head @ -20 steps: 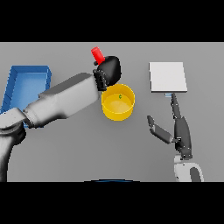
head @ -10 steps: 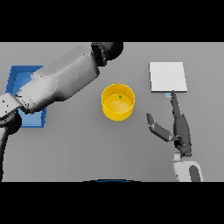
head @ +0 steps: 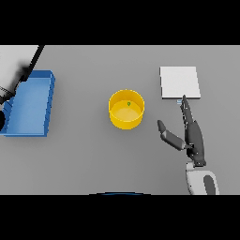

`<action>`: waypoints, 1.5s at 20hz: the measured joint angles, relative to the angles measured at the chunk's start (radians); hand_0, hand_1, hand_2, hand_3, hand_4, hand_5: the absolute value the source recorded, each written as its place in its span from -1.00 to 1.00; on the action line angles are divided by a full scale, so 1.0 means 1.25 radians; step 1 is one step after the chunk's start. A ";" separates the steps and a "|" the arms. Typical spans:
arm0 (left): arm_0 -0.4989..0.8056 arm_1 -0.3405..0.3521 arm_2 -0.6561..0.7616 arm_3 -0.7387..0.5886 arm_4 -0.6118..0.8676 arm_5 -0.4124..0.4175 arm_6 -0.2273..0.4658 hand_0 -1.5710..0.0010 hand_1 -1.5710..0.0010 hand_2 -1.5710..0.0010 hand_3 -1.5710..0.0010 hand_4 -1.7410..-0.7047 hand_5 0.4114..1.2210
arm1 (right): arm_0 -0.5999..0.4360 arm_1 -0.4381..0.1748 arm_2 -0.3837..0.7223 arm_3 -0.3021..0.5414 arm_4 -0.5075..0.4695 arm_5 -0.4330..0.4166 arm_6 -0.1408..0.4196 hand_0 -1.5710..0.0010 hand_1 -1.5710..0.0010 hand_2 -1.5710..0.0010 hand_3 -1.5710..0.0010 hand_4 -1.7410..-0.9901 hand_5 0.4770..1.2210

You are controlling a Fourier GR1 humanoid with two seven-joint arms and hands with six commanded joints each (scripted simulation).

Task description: Pick up the red beaker and tilt it to pour out 1 green nut into yellow bowl. Pick up the yellow bowl and place it on the metallic measuring scale.

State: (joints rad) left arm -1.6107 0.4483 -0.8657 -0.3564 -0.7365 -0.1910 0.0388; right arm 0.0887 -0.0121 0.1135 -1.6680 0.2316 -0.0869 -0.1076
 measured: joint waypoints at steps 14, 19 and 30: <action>0.440 0.232 0.324 -0.224 0.503 0.307 0.219 -1.00 -1.00 -1.00 -0.86 -1.00 1.00 | -0.011 -0.038 0.004 0.018 0.017 0.018 -0.015 1.00 1.00 1.00 1.00 0.41 -0.56; 0.666 0.275 0.319 -0.468 0.579 0.426 0.341 -1.00 -1.00 -1.00 -0.84 -1.00 1.00 | -0.019 -0.033 0.017 0.025 0.030 0.021 0.000 1.00 1.00 1.00 1.00 0.40 -0.50; 0.828 0.299 0.267 -0.606 0.627 0.537 0.443 -1.00 -1.00 -1.00 -0.98 -0.86 0.23 | -0.001 -0.035 0.017 0.015 0.034 0.014 -0.025 1.00 1.00 1.00 1.00 0.43 -0.49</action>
State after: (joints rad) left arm -0.5754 0.8221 -0.5318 -1.1137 0.0477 0.4797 0.5925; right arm 0.0879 -0.0553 0.1345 -1.6492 0.2741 -0.0699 -0.1386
